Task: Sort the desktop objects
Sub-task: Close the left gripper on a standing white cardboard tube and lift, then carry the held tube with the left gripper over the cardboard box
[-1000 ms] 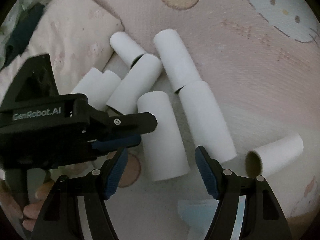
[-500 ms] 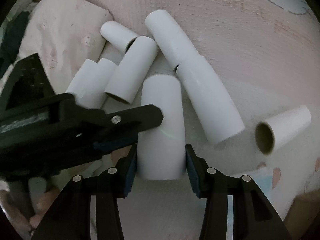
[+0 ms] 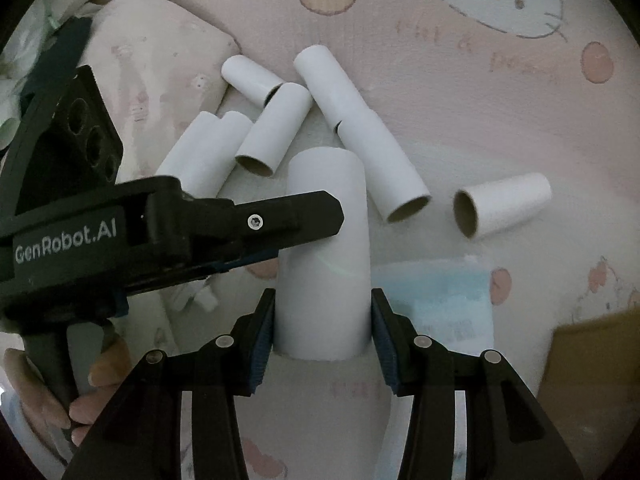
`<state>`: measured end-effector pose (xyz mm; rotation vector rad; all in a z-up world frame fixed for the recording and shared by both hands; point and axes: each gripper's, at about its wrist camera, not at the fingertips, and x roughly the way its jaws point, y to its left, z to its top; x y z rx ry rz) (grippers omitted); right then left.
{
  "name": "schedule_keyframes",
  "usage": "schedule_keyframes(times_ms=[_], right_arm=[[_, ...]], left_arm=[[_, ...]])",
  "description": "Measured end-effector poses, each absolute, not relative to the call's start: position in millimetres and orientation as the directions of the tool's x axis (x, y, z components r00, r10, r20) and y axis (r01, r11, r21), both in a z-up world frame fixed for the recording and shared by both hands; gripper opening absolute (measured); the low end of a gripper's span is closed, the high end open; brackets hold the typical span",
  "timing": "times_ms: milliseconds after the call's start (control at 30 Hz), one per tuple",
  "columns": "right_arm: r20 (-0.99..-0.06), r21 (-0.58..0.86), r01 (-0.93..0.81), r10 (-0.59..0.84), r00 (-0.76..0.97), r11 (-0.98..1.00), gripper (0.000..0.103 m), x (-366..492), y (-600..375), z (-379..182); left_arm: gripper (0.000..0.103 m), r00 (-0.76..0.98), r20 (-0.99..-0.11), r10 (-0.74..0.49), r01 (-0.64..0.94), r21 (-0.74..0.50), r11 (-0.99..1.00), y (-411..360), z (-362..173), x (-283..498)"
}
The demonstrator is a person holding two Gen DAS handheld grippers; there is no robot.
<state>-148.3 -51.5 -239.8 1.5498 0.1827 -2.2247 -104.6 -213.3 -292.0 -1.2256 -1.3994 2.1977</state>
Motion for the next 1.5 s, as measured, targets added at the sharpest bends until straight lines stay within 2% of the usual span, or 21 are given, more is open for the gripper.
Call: schedule_keyframes(times_ms=[200, 533, 933, 1500], right_arm=[[-0.906, 0.155, 0.428, -0.301, -0.298, -0.890, 0.043, -117.3, -51.7, -230.6], [-0.826, 0.221, 0.378, -0.379, -0.418, -0.899, 0.043, -81.9, -22.1, -181.0], [-0.765, 0.279, 0.313, -0.407, -0.500, -0.908, 0.043, -52.9, 27.2, -138.0], [-0.715, 0.233, 0.218, -0.318, -0.622, -0.948, 0.043, -22.8, 118.8, -94.7]], left_arm=[[0.045, -0.610, -0.582, 0.538, 0.141, -0.748, -0.649, -193.5, -244.6, -73.0], [0.045, -0.645, -0.591, 0.484, -0.021, -0.620, -0.784, -149.3, -161.4, -51.3], [0.045, -0.624, -0.615, 0.482, -0.089, -0.557, -0.826, -98.1, -120.7, -50.9], [0.044, -0.495, -0.591, 0.636, -0.212, -0.628, -0.749, -3.6, -87.8, -77.0]])
